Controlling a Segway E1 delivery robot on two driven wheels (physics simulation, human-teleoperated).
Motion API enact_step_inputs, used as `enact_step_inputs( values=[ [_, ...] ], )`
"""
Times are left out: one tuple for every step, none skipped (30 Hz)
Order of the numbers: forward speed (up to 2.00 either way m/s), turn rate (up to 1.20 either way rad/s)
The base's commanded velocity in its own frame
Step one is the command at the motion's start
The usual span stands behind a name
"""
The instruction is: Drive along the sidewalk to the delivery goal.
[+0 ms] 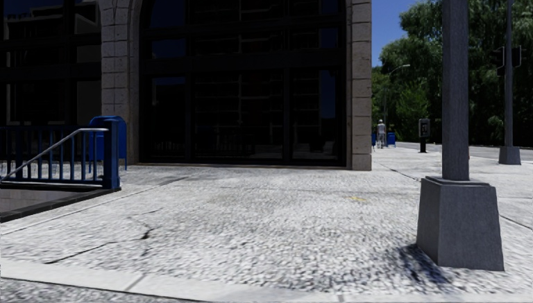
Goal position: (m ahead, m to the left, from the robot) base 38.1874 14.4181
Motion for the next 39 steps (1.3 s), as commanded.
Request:
enact_step_inputs(
  values=[
    [2.00, 0.30],
    [2.00, 0.30],
    [2.00, 0.30],
    [2.00, 0.30],
    [2.00, 0.30],
    [2.00, 0.30],
    [2.00, 0.30],
    [2.00, 0.30],
    [2.00, 0.30],
    [2.00, 0.30],
    [2.00, 0.30],
    [2.00, 0.30],
    [2.00, 0.30],
    [2.00, 0.30],
    [2.00, 0.30],
    [2.00, 0.30],
    [2.00, 0.30],
    [2.00, 0.30],
    [2.00, 0.30],
    [2.00, 0.30],
    [2.00, 0.29],
    [2.00, 0.29],
    [2.00, 0.27],
    [2.00, 0.27],
    [2.00, 0.27],
    [2.00, 0.27],
    [2.00, 0.28],
    [2.00, 0.33],
    [2.00, 0.37],
    [2.00, 0.37],
    [2.00, 0.39],
    [2.00, 0.39],
    [2.00, 0.39],
    [2.00, 0.39],
    [2.00, 0.39],
    [2.00, 0.39],
    [1.92, 0.39],
    [1.76, 0.39],
    [1.76, 0.39]
  ],
)
